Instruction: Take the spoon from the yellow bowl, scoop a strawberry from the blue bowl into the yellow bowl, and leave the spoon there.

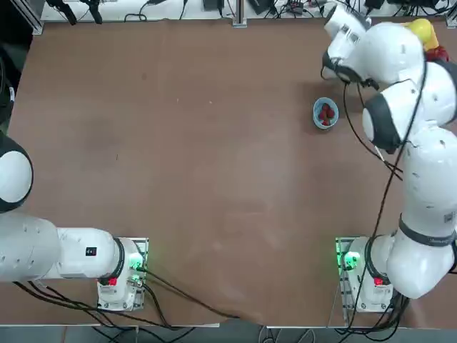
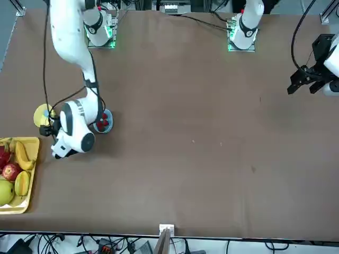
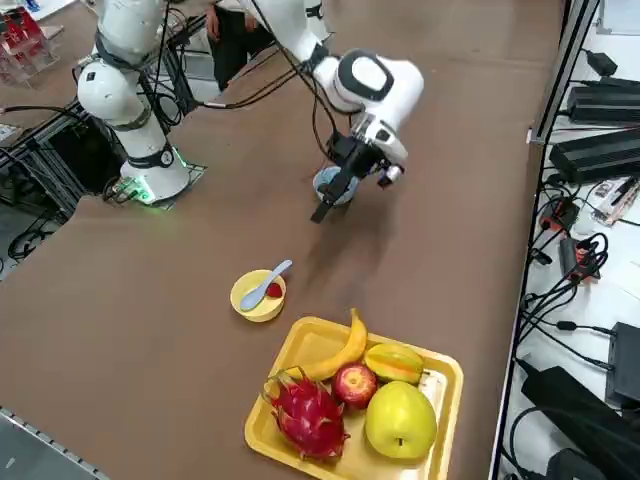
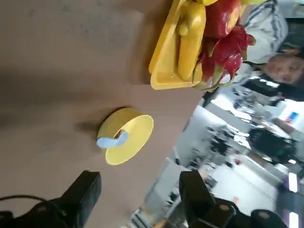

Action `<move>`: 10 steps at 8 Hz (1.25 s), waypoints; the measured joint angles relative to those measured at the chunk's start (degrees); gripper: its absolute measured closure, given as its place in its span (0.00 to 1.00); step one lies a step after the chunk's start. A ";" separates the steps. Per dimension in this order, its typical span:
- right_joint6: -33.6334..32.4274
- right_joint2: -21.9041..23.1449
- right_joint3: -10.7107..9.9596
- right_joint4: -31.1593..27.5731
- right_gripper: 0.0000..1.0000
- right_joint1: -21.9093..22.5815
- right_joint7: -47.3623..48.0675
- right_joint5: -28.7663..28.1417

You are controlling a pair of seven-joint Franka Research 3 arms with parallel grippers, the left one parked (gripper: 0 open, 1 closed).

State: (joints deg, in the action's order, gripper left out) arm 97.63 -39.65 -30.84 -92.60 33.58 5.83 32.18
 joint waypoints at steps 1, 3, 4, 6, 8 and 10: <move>-0.58 3.53 -0.21 0.28 0.00 -0.14 -1.70 -2.49; -1.47 10.14 -0.44 0.48 0.00 -0.50 -3.35 -7.30; -2.21 13.14 -0.48 0.49 0.00 -0.68 -3.64 -9.67; -3.52 18.85 -0.54 0.52 0.00 -1.60 -4.93 -15.22; -5.96 24.79 -0.65 0.56 0.00 -4.49 -8.30 -22.90; -7.88 30.36 -0.62 0.37 0.00 -6.26 -9.29 -25.44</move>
State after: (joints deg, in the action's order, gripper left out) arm 89.75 -9.29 -31.46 -92.23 27.32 -3.46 6.74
